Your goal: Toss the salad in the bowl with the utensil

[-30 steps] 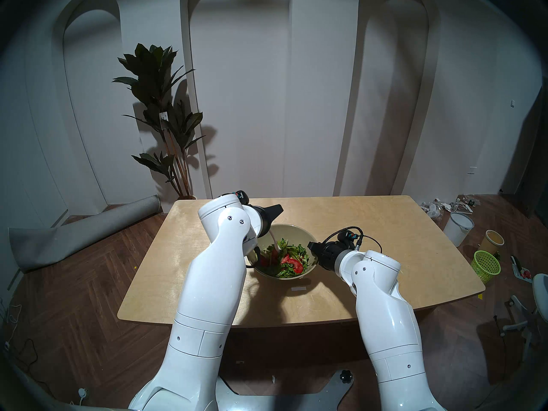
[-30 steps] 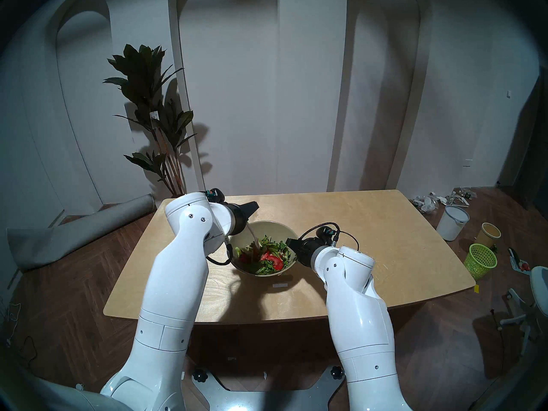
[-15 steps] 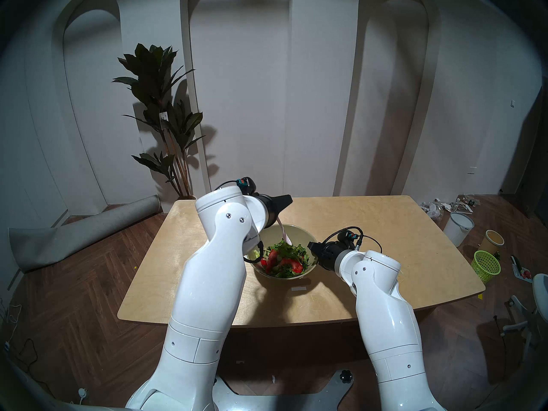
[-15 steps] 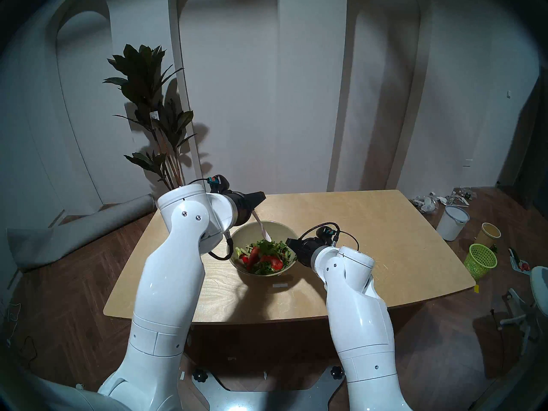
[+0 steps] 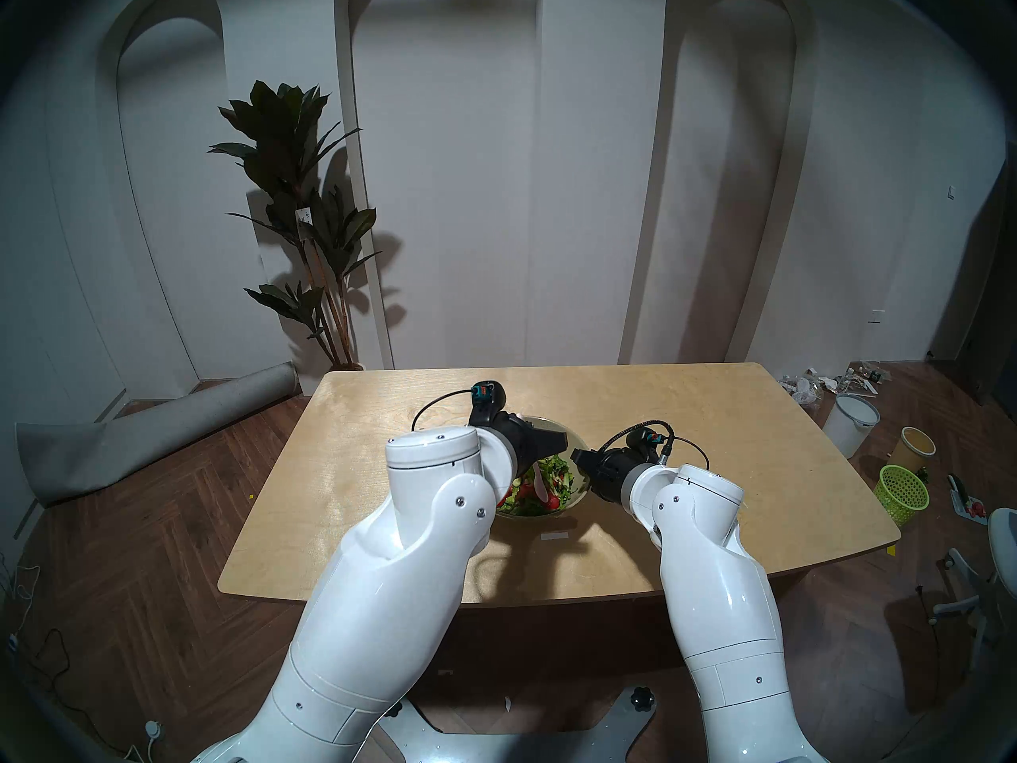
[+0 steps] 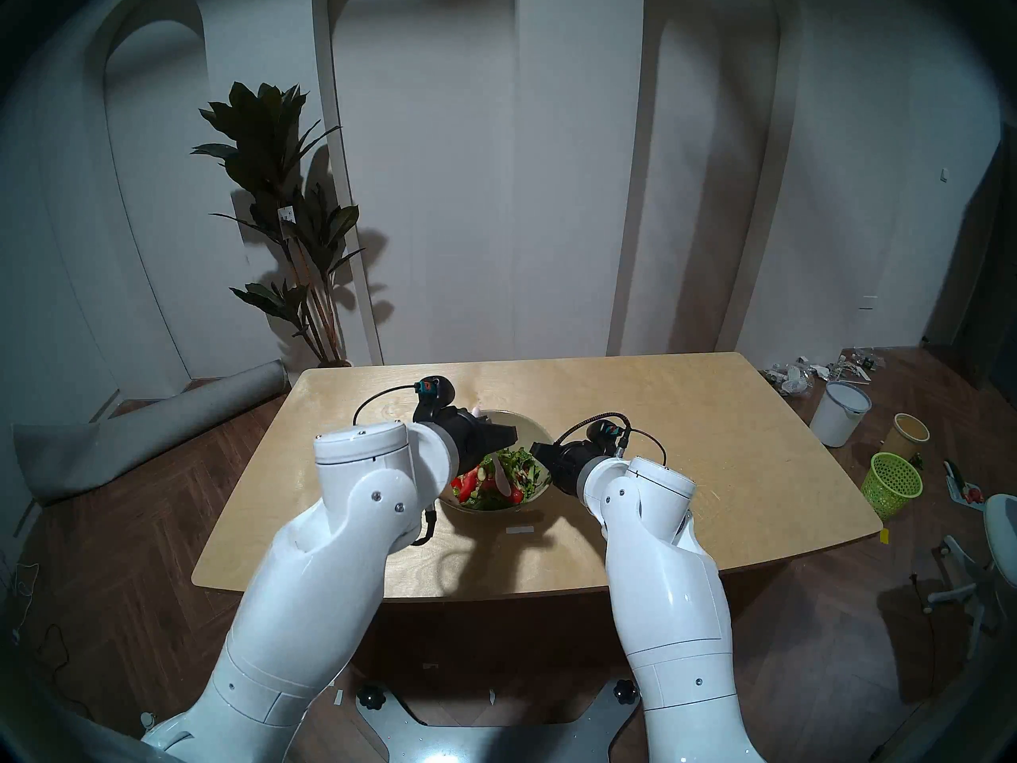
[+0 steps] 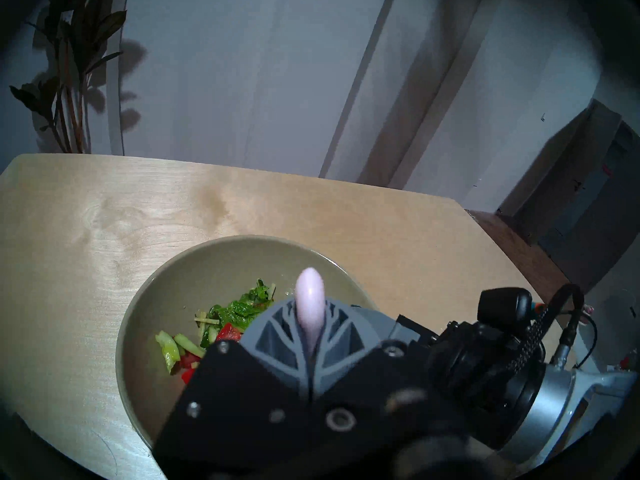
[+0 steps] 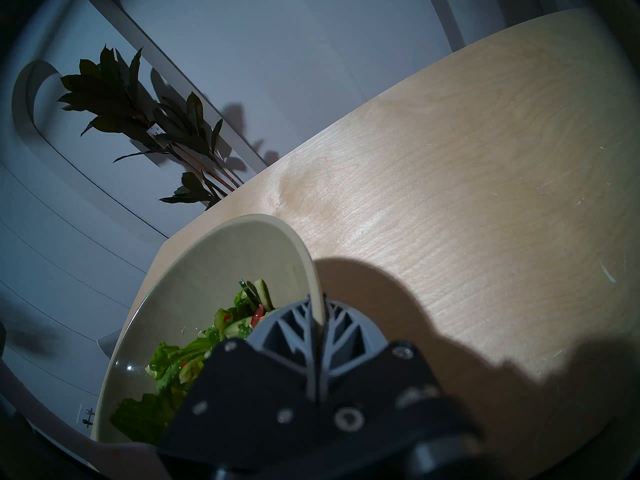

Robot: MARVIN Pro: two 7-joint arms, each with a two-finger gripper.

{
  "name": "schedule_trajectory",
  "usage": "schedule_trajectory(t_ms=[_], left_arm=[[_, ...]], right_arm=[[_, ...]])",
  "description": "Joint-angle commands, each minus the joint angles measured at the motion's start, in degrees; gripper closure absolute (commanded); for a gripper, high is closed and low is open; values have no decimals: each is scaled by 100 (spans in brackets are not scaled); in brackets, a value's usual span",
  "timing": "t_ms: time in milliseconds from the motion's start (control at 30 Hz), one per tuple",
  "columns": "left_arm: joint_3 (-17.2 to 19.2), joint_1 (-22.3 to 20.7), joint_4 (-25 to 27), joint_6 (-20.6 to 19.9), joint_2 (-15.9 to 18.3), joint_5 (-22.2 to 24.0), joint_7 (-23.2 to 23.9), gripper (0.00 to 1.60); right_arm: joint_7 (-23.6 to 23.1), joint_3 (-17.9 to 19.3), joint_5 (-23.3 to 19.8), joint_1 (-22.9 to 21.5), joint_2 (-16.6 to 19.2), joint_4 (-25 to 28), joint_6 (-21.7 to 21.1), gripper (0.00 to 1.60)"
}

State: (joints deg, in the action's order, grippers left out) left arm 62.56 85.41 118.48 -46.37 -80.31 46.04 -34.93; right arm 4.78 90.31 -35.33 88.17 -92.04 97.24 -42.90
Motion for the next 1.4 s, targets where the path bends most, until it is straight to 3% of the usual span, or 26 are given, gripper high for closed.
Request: schedule_trajectory(t_ms=[0,33,233,500,700,1067,1200,1367], left_arm=[[-60,247,245,347,526,-304,463,160],[-109,273,199,460,730,-254,673,160],[-293,386,36,897,1026,-533,1106,160],[-622,260,-350,1750,1190,-1342,1191,160],[-859,128,-572,2329,1217,-2238,981,160],[-1205,-130,-1659,3521,1025,-3576,340,160],[-1211,-230,-1933,3946,991,-3813,166,160],[-1101,-274,-1982,4108,970,-3768,118,160]], right_arm=[[-11,2,-10,-42,-4,140,0,160],[-10,2,-10,-41,-4,141,0,160],[-10,2,-11,-41,-4,142,-1,160],[-10,2,-10,-40,-4,142,-1,160],[-12,2,-10,-44,-3,135,3,160],[-13,1,-10,-45,-3,131,4,160],[-12,1,-10,-44,-3,134,3,160],[-11,1,-11,-43,-3,136,3,160]])
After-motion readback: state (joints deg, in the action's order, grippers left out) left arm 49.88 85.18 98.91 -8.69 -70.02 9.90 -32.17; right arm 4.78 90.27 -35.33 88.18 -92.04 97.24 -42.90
